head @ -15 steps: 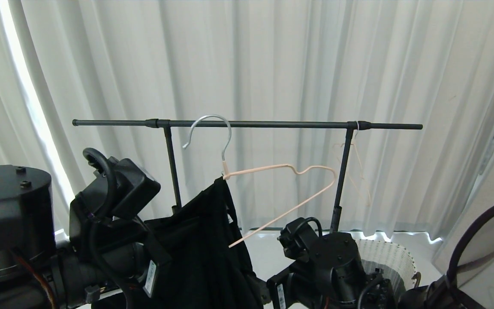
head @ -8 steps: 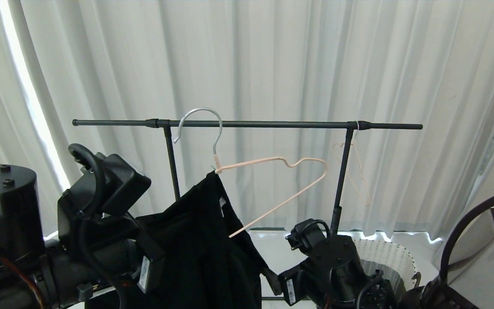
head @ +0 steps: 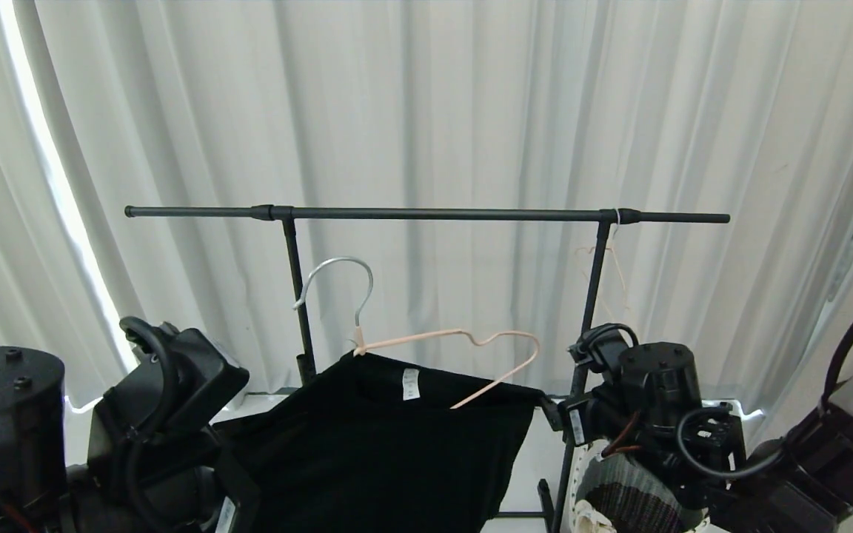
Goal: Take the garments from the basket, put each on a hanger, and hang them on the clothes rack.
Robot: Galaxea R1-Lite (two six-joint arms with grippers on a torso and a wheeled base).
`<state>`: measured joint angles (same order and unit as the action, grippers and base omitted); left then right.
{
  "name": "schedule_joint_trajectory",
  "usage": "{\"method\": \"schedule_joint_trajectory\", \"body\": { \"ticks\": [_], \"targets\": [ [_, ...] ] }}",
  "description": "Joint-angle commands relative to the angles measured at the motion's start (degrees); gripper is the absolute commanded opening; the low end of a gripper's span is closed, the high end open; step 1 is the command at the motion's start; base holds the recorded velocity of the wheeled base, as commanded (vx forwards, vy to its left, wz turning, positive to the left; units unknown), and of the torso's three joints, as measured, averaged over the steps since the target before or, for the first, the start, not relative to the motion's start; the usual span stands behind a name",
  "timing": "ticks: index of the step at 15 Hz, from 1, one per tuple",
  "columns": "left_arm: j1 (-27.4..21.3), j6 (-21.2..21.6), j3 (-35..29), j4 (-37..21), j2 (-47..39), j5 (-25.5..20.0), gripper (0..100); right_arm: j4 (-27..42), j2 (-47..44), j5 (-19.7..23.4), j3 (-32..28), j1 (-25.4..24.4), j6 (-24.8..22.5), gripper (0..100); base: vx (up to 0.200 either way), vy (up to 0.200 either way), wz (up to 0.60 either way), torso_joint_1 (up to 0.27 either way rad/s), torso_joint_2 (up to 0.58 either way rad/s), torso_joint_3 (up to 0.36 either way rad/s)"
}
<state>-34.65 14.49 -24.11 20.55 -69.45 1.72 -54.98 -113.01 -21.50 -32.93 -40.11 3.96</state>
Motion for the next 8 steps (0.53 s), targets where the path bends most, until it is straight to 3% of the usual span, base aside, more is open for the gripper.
{"method": "schedule_joint_trajectory", "body": {
  "ticks": [1,8],
  "targets": [
    [0.02,0.18,1.88,-0.07,1.16,-0.05,0,0.05,2.35,-0.03,-0.12,2.14,-0.71,100,0.0,0.0,0.0,0.0,0.0,0.0],
    [-0.6,0.1,7.85,-0.07,-0.51,-3.65,0,0.05,7.27,1.03,-0.3,3.37,-3.17,100,0.0,0.0,0.0,0.0,0.0,0.0]
  ]
}}
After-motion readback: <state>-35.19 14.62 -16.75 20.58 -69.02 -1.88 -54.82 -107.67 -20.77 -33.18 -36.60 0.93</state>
